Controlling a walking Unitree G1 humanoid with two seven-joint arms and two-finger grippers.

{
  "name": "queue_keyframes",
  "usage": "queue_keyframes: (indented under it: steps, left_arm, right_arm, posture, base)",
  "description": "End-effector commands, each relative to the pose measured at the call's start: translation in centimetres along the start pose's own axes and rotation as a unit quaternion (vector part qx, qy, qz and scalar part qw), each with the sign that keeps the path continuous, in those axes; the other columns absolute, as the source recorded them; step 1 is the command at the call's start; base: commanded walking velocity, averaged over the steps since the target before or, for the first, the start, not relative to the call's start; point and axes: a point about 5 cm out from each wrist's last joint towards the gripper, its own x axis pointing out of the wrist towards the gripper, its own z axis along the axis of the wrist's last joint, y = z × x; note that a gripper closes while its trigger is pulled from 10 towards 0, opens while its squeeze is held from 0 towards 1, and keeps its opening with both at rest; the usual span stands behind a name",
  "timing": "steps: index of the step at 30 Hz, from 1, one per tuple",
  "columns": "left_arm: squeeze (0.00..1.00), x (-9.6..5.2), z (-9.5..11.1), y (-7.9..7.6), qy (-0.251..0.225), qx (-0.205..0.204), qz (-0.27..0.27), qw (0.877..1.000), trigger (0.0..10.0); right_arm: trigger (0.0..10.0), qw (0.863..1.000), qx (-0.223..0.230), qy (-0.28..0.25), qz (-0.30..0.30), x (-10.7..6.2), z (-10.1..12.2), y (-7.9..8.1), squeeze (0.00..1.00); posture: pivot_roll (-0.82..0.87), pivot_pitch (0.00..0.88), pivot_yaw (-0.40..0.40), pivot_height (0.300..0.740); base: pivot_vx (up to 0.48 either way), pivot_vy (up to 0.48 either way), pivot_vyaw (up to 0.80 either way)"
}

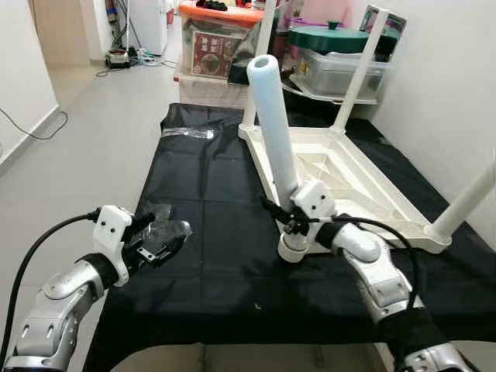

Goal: Building children table

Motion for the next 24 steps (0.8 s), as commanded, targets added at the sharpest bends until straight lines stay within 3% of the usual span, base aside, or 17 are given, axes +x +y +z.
queue_keyframes:
  steps: [1,5,7,8,12,24]
  left_arm:
    - [0.00,0.1,0.1,-0.2,-0.010,-0.004,-0.003,1.000,10.0]
    - [0.00,0.1,0.1,-0.2,-0.011,-0.008,-0.003,1.000,10.0]
    - [0.00,0.1,0.1,-0.2,-0.011,-0.008,-0.003,1.000,10.0]
    - [0.00,0.1,0.1,-0.2,-0.013,-0.011,-0.003,1.000,10.0]
    - [0.00,0.1,0.2,-0.2,-0.013,-0.013,-0.004,1.000,10.0]
    - [0.00,0.1,0.2,-0.2,-0.014,-0.014,-0.002,1.000,10.0]
  right_arm:
    - [0.0,1.000,0.018,-0.003,0.010,0.0,-0.3,0.6,0.00]
    - [0.0,0.995,0.101,-0.004,0.004,0.0,-0.9,1.3,0.00]
    - [0.0,0.993,0.119,-0.006,0.000,0.0,-1.0,1.4,0.00]
    - [0.0,0.986,0.167,-0.011,-0.007,0.2,-0.9,1.7,0.00]
    - [0.0,0.977,0.210,-0.018,-0.009,0.4,-0.7,2.2,0.00]
    - [0.0,0.977,0.213,-0.016,0.016,0.2,-0.7,3.3,0.00]
  posture:
    - [0.12,0.000,-0.145,0.740]
    - [0.12,0.000,-0.145,0.740]
    - [0.12,0.000,-0.145,0.740]
    - [0.12,0.000,-0.145,0.740]
    - [0.12,0.000,-0.145,0.740]
    - [0.12,0.000,-0.148,0.740]
  base:
    - [0.000,0.000,0.00]
    - [0.000,0.000,0.00]
    - [0.000,0.000,0.00]
    - [0.000,0.000,0.00]
    - [0.000,0.000,0.00]
    - [0.000,0.000,0.00]
